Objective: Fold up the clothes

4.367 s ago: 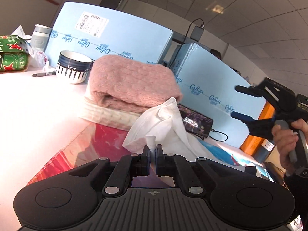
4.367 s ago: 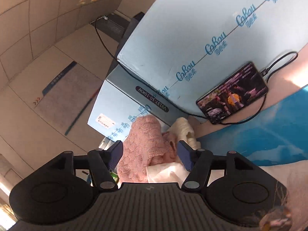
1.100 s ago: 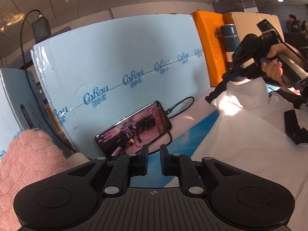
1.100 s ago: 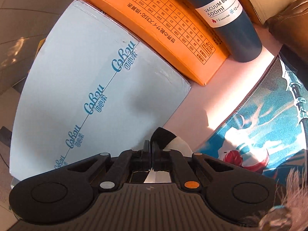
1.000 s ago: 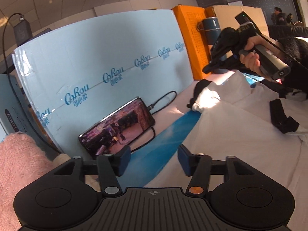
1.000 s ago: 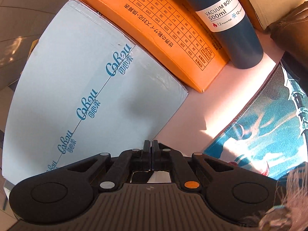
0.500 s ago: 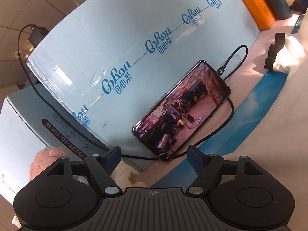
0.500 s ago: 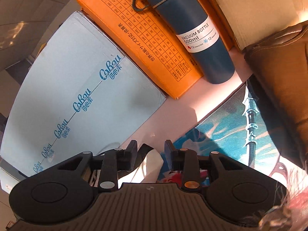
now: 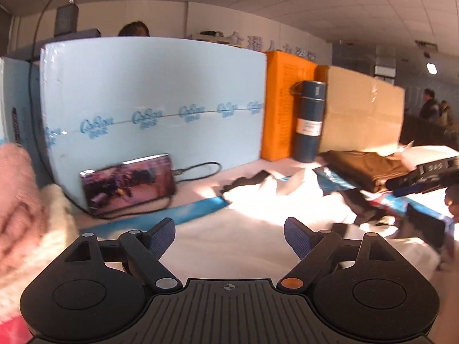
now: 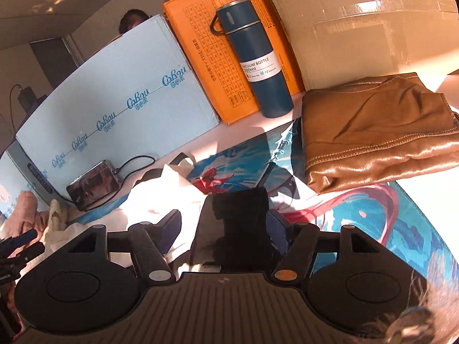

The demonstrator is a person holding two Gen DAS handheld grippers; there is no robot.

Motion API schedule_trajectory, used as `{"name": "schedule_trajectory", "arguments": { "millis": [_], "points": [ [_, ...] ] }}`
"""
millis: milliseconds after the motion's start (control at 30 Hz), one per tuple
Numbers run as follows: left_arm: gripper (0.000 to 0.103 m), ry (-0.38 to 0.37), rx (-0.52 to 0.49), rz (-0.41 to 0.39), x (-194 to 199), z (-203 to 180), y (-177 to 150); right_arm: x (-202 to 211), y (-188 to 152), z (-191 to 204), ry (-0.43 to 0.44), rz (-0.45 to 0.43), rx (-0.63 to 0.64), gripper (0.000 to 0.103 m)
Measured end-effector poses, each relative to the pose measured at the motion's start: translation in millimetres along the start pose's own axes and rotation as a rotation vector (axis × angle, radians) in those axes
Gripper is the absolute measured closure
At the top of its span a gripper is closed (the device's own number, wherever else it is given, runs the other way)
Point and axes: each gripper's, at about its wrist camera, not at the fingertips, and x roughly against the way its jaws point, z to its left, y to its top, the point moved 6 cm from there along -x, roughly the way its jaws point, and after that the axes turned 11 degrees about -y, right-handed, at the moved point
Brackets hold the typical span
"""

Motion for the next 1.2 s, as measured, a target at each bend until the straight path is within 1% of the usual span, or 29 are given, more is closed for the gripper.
{"name": "schedule_trajectory", "arguments": {
  "millis": [33, 67, 100, 133, 267, 300, 333, 367, 433, 467, 500, 533, 567, 600, 633, 800, 833, 967, 1033, 1133, 1167, 1200],
  "points": [
    [0.017, -0.069, 0.038, 0.003, -8, -11, -1, 9, -7, 4, 0.012, -0.006, 0.023, 0.04],
    [0.017, -0.113, 0.06, 0.018, -19, -20, -3, 18, -15, 10, 0.03, -0.018, 0.052, 0.04],
    [0.017, -0.129, 0.057, 0.045, -32, -27, -6, 26, -22, 15, 0.038, -0.028, 0.075, 0.039],
    [0.018, -0.145, 0.054, 0.072, -45, -33, -9, 30, -26, 14, 0.02, -0.029, 0.08, 0.036],
    [0.02, -0.205, 0.034, 0.181, -96, -60, -21, 36, -41, 5, -0.088, -0.016, 0.066, 0.035],
    [0.02, -0.204, 0.003, 0.219, -104, -65, -26, 37, -45, 0, -0.101, -0.008, 0.049, 0.035],
    [0.02, -0.2, -0.033, 0.25, -110, -71, -32, 37, -49, -7, -0.093, 0.012, 0.017, 0.035],
    [0.021, -0.184, -0.086, 0.261, -111, -76, -36, 36, -54, -13, -0.075, 0.033, -0.011, 0.035],
    [0.033, -0.163, -0.183, 0.277, -111, -87, -45, 36, -62, -21, -0.047, 0.062, -0.049, 0.038],
    [0.053, -0.189, -0.205, 0.263, -102, -96, -46, 37, -64, -23, -0.044, 0.06, -0.054, 0.042],
    [0.077, -0.214, -0.227, 0.249, -94, -104, -46, 38, -66, -24, -0.04, 0.055, -0.056, 0.056],
    [0.093, -0.24, -0.248, 0.235, -85, -113, -47, 38, -68, -25, -0.036, 0.051, -0.058, 0.069],
    [0.099, -0.266, -0.27, 0.221, -76, -122, -48, 39, -70, -26, -0.033, 0.046, -0.06, 0.073],
    [0.099, -0.292, -0.291, 0.207, -67, -130, -49, 39, -71, -27, -0.02, 0.042, -0.068, 0.078],
    [0.099, -0.318, -0.313, 0.192, -58, -139, -49, 39, -72, -28, -0.014, 0.041, -0.081, 0.08],
    [0.099, -0.447, -0.42, 0.12, -11, -183, -54, 39, -72, -34, 0.001, 0.031, -0.117, 0.081],
    [0.099, -0.475, -0.431, 0.116, -3, -190, -57, 39, -72, -34, -0.002, 0.026, -0.117, 0.081],
    [0.099, -0.62, -0.356, 0.213, 23, -207, -89, 41, -70, -33, -0.014, 0.003, -0.113, 0.082],
    [0.1, -0.677, -0.31, 0.252, 30, -214, -106, 42, -69, -32, -0.03, -0.019, -0.102, 0.085],
    [0.1, -0.735, -0.252, 0.258, 29, -225, -119, 43, -68, -33, -0.063, -0.045, -0.084, 0.087],
    [0.1, -0.741, -0.249, 0.243, 28, -230, -118, 43, -68, -34, -0.083, -0.053, -0.072, 0.088],
    [0.099, -0.744, -0.242, 0.227, 25, -232, -116, 43, -68, -35, -0.109, -0.061, -0.062, 0.09]
  ]
}}
